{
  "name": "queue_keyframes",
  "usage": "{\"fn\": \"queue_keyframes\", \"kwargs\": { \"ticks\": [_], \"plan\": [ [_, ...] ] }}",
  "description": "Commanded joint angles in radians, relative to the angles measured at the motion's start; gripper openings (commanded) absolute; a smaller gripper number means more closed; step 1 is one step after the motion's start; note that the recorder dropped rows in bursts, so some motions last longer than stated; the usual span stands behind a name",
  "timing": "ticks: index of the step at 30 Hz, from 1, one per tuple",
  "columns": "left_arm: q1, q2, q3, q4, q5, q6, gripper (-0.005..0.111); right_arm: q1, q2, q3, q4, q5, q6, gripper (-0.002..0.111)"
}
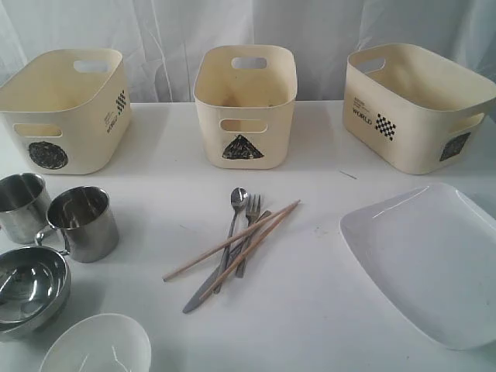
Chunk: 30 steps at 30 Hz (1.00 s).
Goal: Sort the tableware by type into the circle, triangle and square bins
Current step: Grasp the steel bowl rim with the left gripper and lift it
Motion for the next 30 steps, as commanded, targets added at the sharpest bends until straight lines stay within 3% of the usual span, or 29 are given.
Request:
{"fn": "queue_keyframes", "kwargs": {
  "ticks": [1,3,6,10,14,19,26,30],
  "plan": [
    [-0.006,-0.003,-0.052,0.053,-0.17,0.062,0.0,0.005,-0.004,0.005,-0.008,-0.014,0.005,0.0],
    [-0.006,0.041,-0.143,0.066,-0.122,0.226,0.0,0.005,-0.004,0.005,-0.008,-0.014,0.018,0.0],
    [0.0,0.277,-0.304,0.02,0.177,0.476,0.0,0.005,-0.004,0.005,-0.008,-0.014,0.018,0.0],
    [0.034,0.713,-0.491,0.094,0.556,0.45,0.0,0.005,-0.004,0.005,-0.008,-0.014,0.018,0.0],
    [0.045,1.004,-0.632,0.17,0.759,0.431,0.0,0.005,-0.004,0.005,-0.008,-0.014,0.018,0.0],
    [0.045,1.177,-0.67,0.215,0.72,0.439,0.004,0.005,-0.004,0.005,-0.008,-0.014,0.018,0.0],
    [0.045,1.306,-0.67,0.226,0.663,0.439,0.051,0.005,-0.004,0.005,-0.008,-0.014,0.018,0.0],
    [0.045,1.368,-0.67,0.226,0.599,0.439,0.056,0.005,-0.004,0.005,-0.008,-0.014,0.018,0.0]
  ]
}}
